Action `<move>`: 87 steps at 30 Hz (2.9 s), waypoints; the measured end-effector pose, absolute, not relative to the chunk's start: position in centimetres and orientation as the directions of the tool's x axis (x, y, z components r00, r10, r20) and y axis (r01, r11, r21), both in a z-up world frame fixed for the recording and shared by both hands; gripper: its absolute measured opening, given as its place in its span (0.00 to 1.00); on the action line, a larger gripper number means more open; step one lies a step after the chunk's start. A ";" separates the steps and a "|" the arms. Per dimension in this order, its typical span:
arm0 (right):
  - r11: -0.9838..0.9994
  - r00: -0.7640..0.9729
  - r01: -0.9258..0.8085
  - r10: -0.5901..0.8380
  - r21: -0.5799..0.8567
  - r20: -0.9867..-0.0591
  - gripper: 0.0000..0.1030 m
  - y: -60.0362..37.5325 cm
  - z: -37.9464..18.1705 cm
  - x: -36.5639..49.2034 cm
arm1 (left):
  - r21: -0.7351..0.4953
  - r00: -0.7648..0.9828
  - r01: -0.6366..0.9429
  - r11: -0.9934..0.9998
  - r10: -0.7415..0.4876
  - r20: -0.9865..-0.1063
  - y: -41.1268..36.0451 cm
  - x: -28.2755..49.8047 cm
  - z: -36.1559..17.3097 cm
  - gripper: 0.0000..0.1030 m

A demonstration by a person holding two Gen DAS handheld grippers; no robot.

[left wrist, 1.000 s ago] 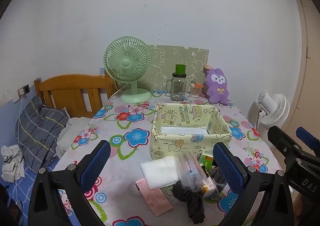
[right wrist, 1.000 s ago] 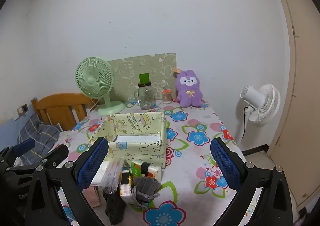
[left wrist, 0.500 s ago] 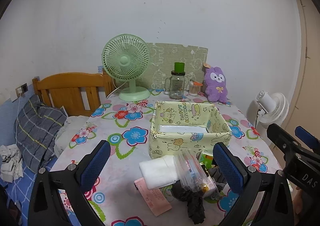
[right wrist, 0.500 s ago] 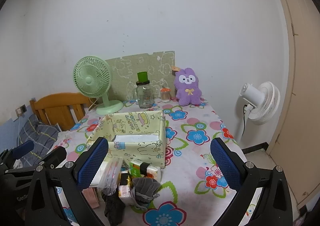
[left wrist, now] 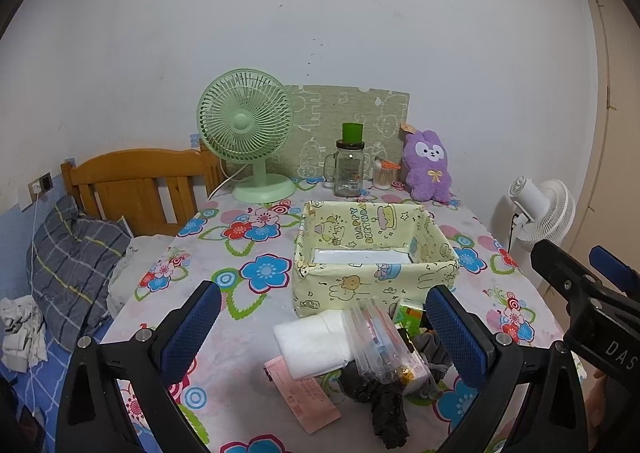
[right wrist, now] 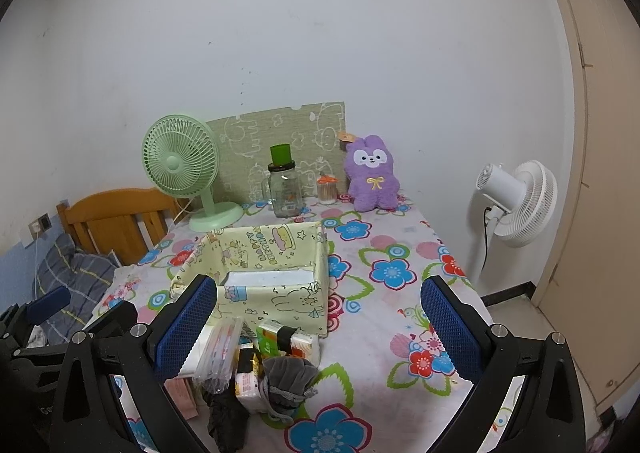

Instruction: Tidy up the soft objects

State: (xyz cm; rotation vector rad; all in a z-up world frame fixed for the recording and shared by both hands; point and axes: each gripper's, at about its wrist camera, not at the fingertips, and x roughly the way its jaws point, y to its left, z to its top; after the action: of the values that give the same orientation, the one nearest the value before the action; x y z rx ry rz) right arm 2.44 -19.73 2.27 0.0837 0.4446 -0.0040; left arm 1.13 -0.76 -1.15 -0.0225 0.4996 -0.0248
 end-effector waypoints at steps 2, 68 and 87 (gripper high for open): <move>0.996 0.903 0.024 0.013 0.080 -0.430 1.00 -19.7 2.3 2.5 | -0.028 0.878 0.018 0.999 -0.029 -0.479 -0.8 1.2 -1.1 1.00; 0.996 0.874 0.003 0.043 0.093 -0.484 1.00 -18.7 0.6 4.6 | -0.045 0.848 0.009 0.999 -0.031 -0.528 -0.2 3.1 -2.8 0.97; 0.996 0.814 -0.032 0.077 0.088 -0.576 0.97 -16.5 -2.7 7.8 | -0.038 0.788 -0.010 0.999 -0.016 -0.616 0.7 5.7 -6.2 0.94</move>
State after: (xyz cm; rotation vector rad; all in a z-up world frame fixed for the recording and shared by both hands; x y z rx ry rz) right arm 7.79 -16.47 -2.74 0.0753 0.6169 0.0581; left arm 5.66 0.75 -6.20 -0.0396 0.6639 -0.0031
